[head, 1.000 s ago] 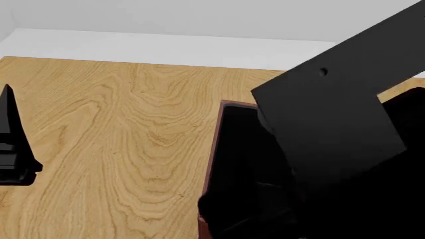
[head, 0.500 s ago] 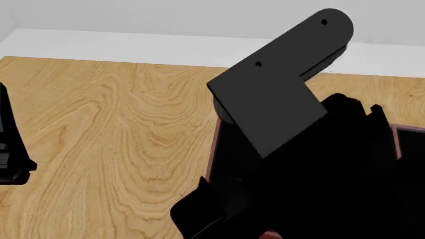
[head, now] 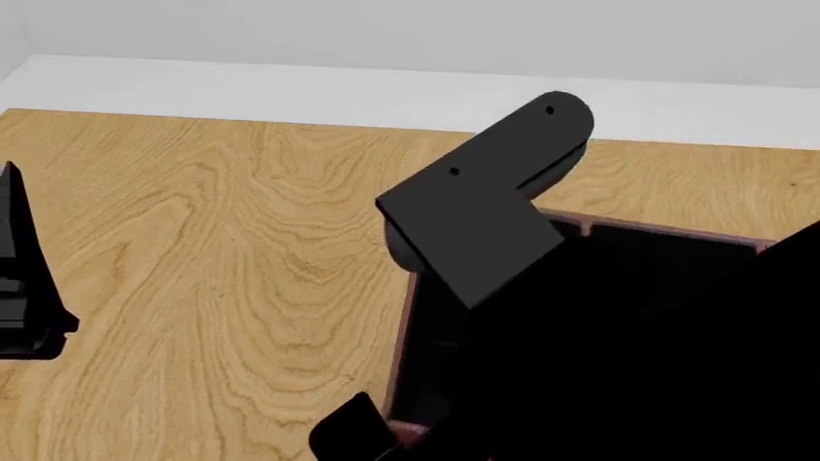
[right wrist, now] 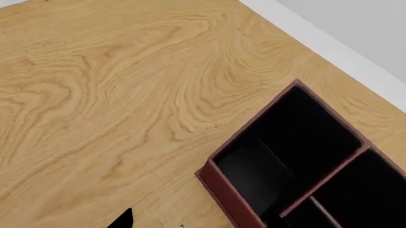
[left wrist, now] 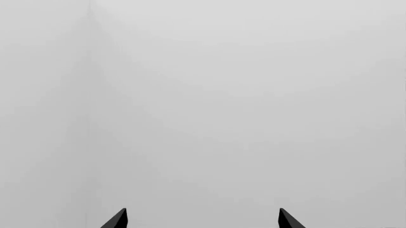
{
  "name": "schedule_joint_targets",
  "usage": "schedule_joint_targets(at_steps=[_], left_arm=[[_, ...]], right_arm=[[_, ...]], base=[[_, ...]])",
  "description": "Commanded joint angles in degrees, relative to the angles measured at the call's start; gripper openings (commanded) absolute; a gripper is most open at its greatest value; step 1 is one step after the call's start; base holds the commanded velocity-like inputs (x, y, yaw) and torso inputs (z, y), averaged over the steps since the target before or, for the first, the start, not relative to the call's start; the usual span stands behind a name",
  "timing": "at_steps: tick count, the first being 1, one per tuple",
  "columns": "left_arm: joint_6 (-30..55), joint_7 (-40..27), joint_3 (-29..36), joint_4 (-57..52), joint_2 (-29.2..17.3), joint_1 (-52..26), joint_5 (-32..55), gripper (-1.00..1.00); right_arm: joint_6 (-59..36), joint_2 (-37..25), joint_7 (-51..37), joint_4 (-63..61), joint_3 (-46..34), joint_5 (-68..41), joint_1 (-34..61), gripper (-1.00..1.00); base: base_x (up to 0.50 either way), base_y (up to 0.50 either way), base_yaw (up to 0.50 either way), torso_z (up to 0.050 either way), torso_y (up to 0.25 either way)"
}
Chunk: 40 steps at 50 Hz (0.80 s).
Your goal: Pick up the book and place it in the back compartment of the caddy.
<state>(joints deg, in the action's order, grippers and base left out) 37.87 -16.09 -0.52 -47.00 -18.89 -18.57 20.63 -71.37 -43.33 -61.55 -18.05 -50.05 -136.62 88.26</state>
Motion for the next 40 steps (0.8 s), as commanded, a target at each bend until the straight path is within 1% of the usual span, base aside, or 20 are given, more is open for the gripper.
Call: schedule_joint_targets(at_steps=[1,7,24,29,40], left_arm=[[-0.10,-0.25,0.29,0.01,-0.26,0.01,0.10,1.00],[-0.17,-0.37,0.31,0.03,-0.38,0.03,0.22,1.00],[-0.15,-0.73,-0.01,-0.29,-0.76,0.10,0.85,1.00],[-0.37,-0.87,0.33,-0.23,-0.81,0.24,0.69,1.00],[-0.62,-1.00,1.16,-0.14,-1.00,0.37,0.53,1.00]], right_arm=[[0.49,0.93,2.13,1.09,-1.46,0.24,-3.76,1.00],[0.48,0.85,2.21,-0.16,-2.74,-0.25,-5.39,1.00],[0.73,1.37,0.57,-2.80,-6.06,-3.20,-4.52,1.00],[0.77,1.00,0.65,-2.79,-6.31,-3.10,-4.71,1.00],[-0.99,-0.34,4.06,-1.13,-4.91,0.75,-7.58,1.00]], base=[[0.00,0.00,0.00,0.000,0.000],[0.00,0.00,0.00,0.000,0.000],[0.00,0.00,0.00,0.000,0.000],[0.00,0.00,0.00,0.000,0.000],[0.00,0.00,0.00,0.000,0.000]])
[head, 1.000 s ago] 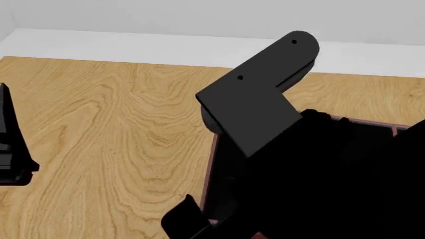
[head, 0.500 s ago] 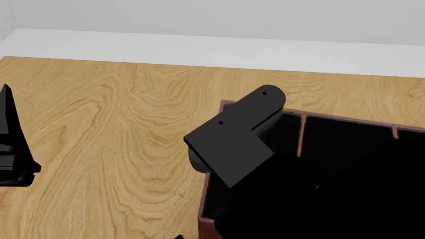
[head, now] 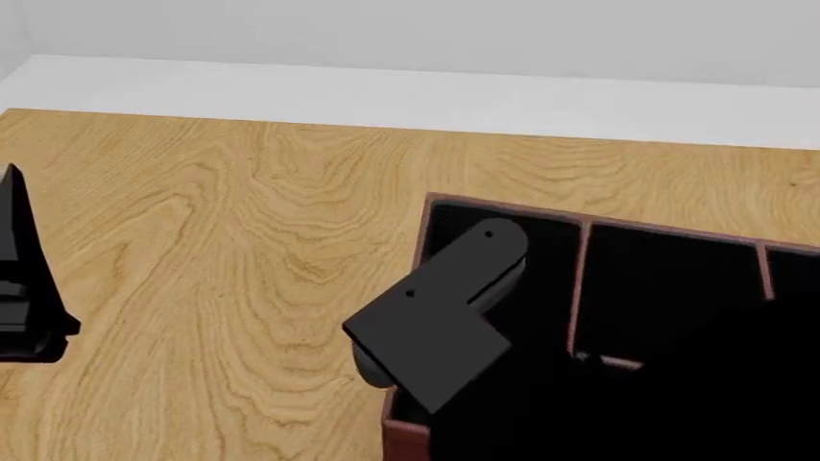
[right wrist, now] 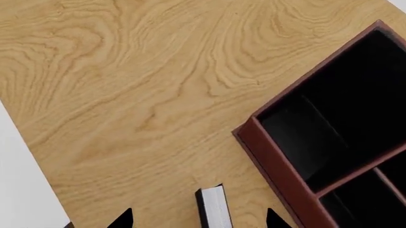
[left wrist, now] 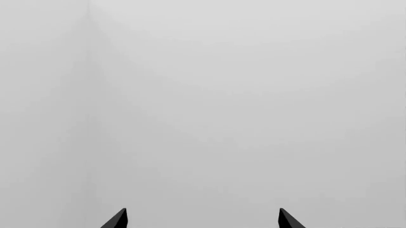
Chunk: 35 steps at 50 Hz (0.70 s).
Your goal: Pick up the book and place it in the back compartment of the caddy.
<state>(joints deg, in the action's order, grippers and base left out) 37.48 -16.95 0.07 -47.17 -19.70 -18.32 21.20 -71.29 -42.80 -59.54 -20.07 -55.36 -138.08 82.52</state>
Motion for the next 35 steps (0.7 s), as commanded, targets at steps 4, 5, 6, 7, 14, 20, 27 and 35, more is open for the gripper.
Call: schedule_joint_targets(at_steps=[4,5,6,7,14,20,27,35], left_arm=[[-0.49,0.15,0.87,0.20,-0.47,0.21,-0.04,1.00],[-0.36,0.19,0.71,0.25,-0.44,0.13,0.28,1.00],[-0.57,0.20,0.84,0.26,-0.52,0.21,0.08,1.00],[-0.64,0.29,0.83,0.27,-0.56,0.26,0.19,1.00],[-1.60,0.60,1.29,0.30,-0.93,0.57,-0.11,1.00],[-1.76,0.48,1.35,0.26,-1.15,0.72,-0.18,1.00],[-1.88,0.43,1.01,0.08,-1.31,0.96,0.19,1.00],[-2.59,0.45,1.36,0.64,-1.36,1.10,-0.02,1.00]], right_arm=[[-2.34,-0.92,4.08,2.39,1.47,4.36,-2.24,1.00],[-2.59,-0.88,4.67,2.64,1.84,4.95,-2.42,1.00],[-2.93,-0.81,5.09,2.85,2.07,5.60,-2.50,1.00],[-3.22,-0.71,5.76,3.21,2.42,6.33,-2.77,1.00],[-5.11,-0.09,9.31,4.84,3.68,11.58,-5.02,1.00],[-6.41,0.57,13.11,6.72,5.00,16.55,-6.74,1.00],[-6.49,1.74,16.78,7.77,5.58,21.81,-9.89,1.00],[-6.20,2.33,19.03,8.43,5.46,25.92,-11.97,1.00]], base=[[0.00,0.00,0.00,0.000,0.000],[0.00,0.00,0.00,0.000,0.000],[0.00,0.00,0.00,0.000,0.000],[0.00,0.00,0.00,0.000,0.000],[0.00,0.00,0.00,0.000,0.000],[0.00,0.00,0.00,0.000,0.000],[0.00,0.00,0.00,0.000,0.000],[0.00,0.00,0.00,0.000,0.000]])
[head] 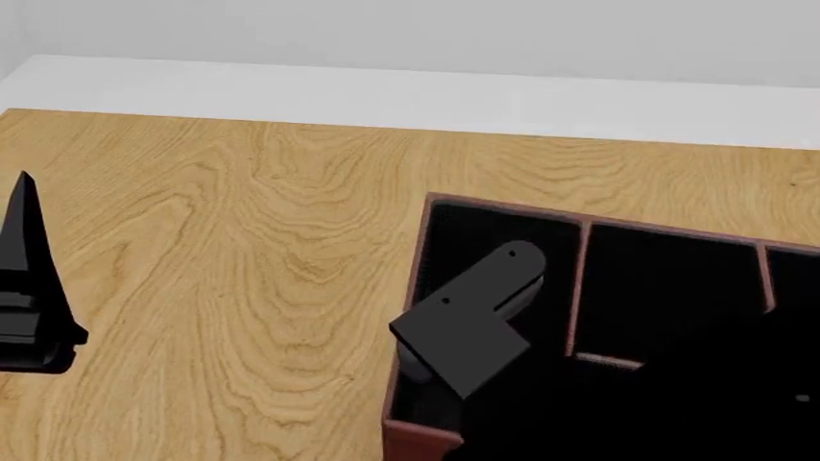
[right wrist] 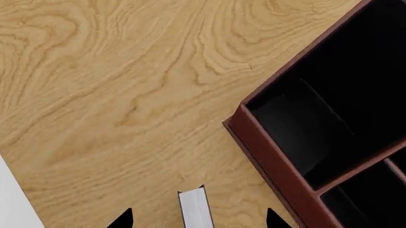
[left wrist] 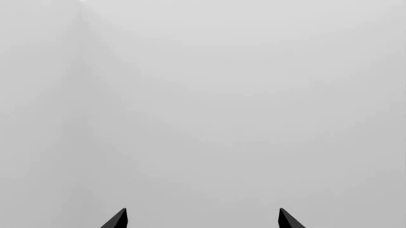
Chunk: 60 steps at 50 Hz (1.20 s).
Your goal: Pick up the book and place it in the back compartment of the caddy.
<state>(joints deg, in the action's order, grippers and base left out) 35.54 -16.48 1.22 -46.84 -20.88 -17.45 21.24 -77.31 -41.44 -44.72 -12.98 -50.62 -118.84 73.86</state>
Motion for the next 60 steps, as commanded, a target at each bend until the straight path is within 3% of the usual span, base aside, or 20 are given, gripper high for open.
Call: schedule_joint_targets(at_steps=[1,16,60], left_arm=[[-0.75,-0.01,0.30,0.31,-0.21,0.31,-0.13,1.00],[-0.15,-0.50,1.01,-0.42,-0.51,0.16,0.06,1.00],[-0.77,-1.14,1.48,0.43,-1.21,-0.02,0.68,1.00]], right_arm=[[-0.04,1.06,4.69,1.13,0.82,7.82,-3.80,1.00],[3.09,1.48,12.74,-0.31,0.97,20.28,-10.19,1.00],[5.97,1.12,16.81,2.15,-3.64,25.83,-17.97,1.00]], base=[[0.00,0.00,0.00,0.000,0.000],[0.00,0.00,0.00,0.000,0.000],[0.00,0.00,0.00,0.000,0.000]])
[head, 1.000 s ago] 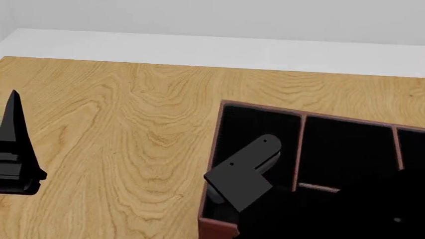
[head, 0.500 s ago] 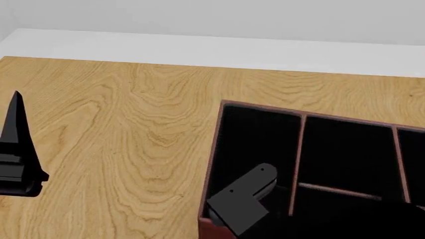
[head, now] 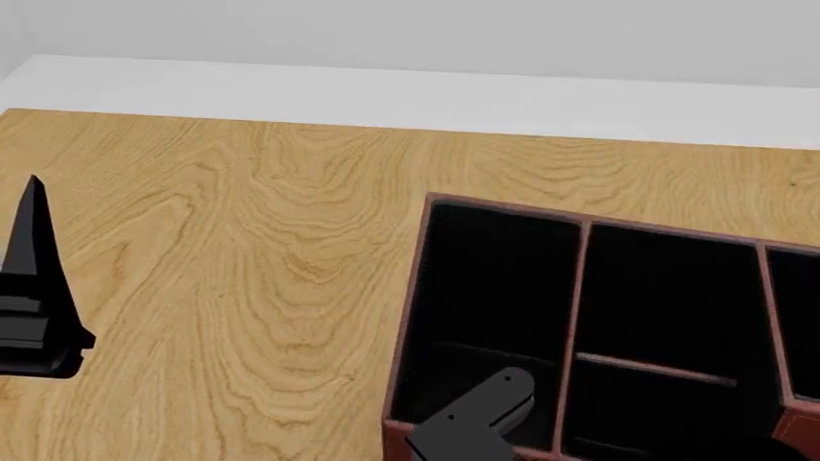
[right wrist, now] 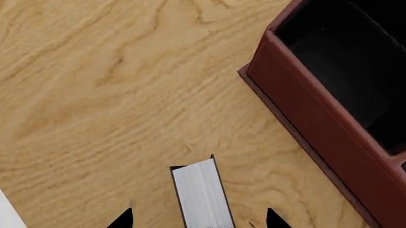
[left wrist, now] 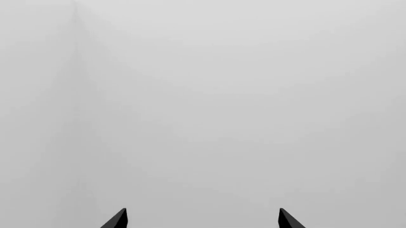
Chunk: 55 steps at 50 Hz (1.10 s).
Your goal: Pick up the book and place it in the back compartment of the caddy.
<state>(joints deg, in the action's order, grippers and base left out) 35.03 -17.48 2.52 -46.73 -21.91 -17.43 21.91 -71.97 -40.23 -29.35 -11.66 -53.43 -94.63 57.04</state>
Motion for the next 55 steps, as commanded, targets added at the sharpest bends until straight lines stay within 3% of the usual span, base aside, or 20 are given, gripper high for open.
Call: schedule_joint_targets(at_steps=[1,19,53,54,55], left_arm=[[-0.33,-0.15,0.15,0.35,-0.19,-0.01,0.01,1.00],[-0.46,-0.53,0.30,0.30,-0.54,0.02,0.20,1.00],[-0.45,-1.28,0.84,0.22,-1.07,-0.14,0.57,1.00],[-0.43,-1.32,0.80,0.21,-1.08,-0.17,0.60,1.00],[-0.42,-1.35,0.73,0.24,-1.09,-0.18,0.65,1.00]], right_arm=[[0.74,-0.08,1.53,0.83,-0.85,1.70,-1.25,1.00],[2.58,1.15,7.00,4.46,-3.05,7.50,-2.46,1.00],[3.70,2.44,8.75,9.74,-6.23,11.11,-4.76,1.00],[3.78,2.42,8.77,9.92,-6.16,10.99,-4.80,-1.00],[3.57,2.49,8.83,10.10,-6.39,11.01,-4.84,-1.00]], base=[[0.00,0.00,0.00,0.000,0.000],[0.00,0.00,0.00,0.000,0.000],[0.00,0.00,0.00,0.000,0.000],[0.00,0.00,0.00,0.000,0.000],[0.00,0.00,0.00,0.000,0.000]])
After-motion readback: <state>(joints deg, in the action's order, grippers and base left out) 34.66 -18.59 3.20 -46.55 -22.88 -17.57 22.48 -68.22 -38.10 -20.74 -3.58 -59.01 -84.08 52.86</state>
